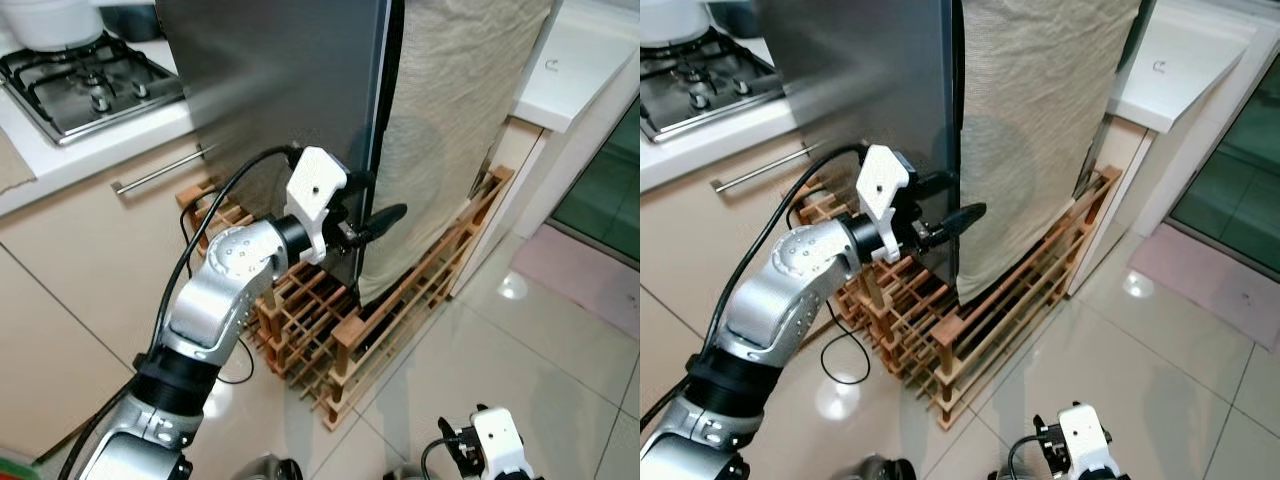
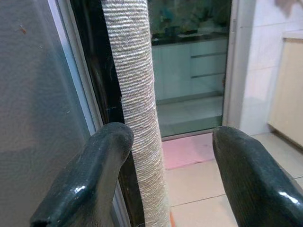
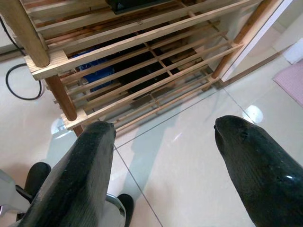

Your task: Restocking fridge

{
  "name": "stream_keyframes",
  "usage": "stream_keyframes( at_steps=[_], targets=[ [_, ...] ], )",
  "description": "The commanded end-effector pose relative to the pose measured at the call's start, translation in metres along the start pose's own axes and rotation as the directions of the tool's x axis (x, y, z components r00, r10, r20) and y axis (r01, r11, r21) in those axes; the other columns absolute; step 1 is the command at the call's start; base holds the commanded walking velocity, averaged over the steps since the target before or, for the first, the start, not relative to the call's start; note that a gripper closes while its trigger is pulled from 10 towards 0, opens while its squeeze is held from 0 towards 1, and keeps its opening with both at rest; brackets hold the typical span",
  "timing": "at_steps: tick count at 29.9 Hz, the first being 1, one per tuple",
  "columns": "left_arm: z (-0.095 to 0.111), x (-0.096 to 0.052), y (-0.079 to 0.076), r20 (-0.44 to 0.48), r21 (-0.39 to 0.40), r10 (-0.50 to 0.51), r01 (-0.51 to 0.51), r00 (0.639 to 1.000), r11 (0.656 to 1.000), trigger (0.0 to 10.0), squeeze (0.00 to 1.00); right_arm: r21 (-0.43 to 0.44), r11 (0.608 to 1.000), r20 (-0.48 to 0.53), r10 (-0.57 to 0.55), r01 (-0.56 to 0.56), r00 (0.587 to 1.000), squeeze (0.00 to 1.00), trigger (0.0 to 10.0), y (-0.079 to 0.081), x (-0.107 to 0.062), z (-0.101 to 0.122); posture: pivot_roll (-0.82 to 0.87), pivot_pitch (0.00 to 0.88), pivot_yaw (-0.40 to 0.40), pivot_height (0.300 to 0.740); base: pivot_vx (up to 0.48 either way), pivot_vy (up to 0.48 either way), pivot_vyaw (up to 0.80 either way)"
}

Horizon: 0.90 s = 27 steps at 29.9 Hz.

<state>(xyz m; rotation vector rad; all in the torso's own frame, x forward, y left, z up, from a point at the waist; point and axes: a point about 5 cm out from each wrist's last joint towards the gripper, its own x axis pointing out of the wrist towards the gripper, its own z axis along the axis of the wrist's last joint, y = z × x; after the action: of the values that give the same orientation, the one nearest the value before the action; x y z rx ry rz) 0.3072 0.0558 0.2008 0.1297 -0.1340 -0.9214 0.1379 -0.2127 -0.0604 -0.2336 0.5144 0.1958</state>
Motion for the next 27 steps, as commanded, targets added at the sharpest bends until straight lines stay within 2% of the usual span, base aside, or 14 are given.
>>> stream_keyframes(
  at_steps=[1, 9, 16, 24, 27],
  targets=[
    [-0.019, -0.001, 0.000, -0.088, -0.007, 0.039, -0.040, 0.995, 0.999, 10.0, 0.00, -0.005, 1.000, 0.008, -0.012, 0.012, 1.000, 0.00, 10.0, -0.002, 0.000, 0.001, -0.15, 0.070, 0.051, 0.724, 0.000, 0.000, 0.00],
    [-0.020, 0.005, 0.003, -0.068, 0.036, 0.083, -0.080, 0.994, 0.996, 10.0, 0.00, -0.005, 1.000, 0.009, -0.014, 0.014, 1.000, 0.00, 10.0, -0.001, 0.000, 0.001, -0.15, 0.064, 0.055, 0.724, 0.000, 0.000, 0.00],
    [-0.023, 0.003, 0.016, -0.076, 0.050, 0.169, -0.166, 0.983, 0.985, 10.0, 0.00, -0.003, 1.000, 0.008, -0.018, 0.018, 1.000, 0.00, 10.0, -0.001, 0.000, 0.000, -0.15, 0.055, 0.057, 0.724, 0.000, 0.000, 0.00],
    [-0.029, 0.008, 0.008, -0.080, -0.014, 0.154, -0.155, 0.985, 0.988, 10.0, 0.00, -0.013, 0.999, 0.016, -0.031, 0.032, 0.999, 0.00, 10.0, -0.002, -0.002, 0.000, -0.16, 0.048, 0.053, 0.724, 0.000, 0.000, 0.00],
    [-0.034, 0.007, 0.011, -0.089, -0.005, 0.181, -0.182, 0.979, 0.983, 10.0, 0.00, -0.015, 0.998, 0.038, -0.053, 0.053, 0.998, 0.00, 10.0, -0.002, -0.003, 0.001, -0.16, 0.046, 0.055, 0.724, 0.000, 0.000, 0.00]
  ],
)
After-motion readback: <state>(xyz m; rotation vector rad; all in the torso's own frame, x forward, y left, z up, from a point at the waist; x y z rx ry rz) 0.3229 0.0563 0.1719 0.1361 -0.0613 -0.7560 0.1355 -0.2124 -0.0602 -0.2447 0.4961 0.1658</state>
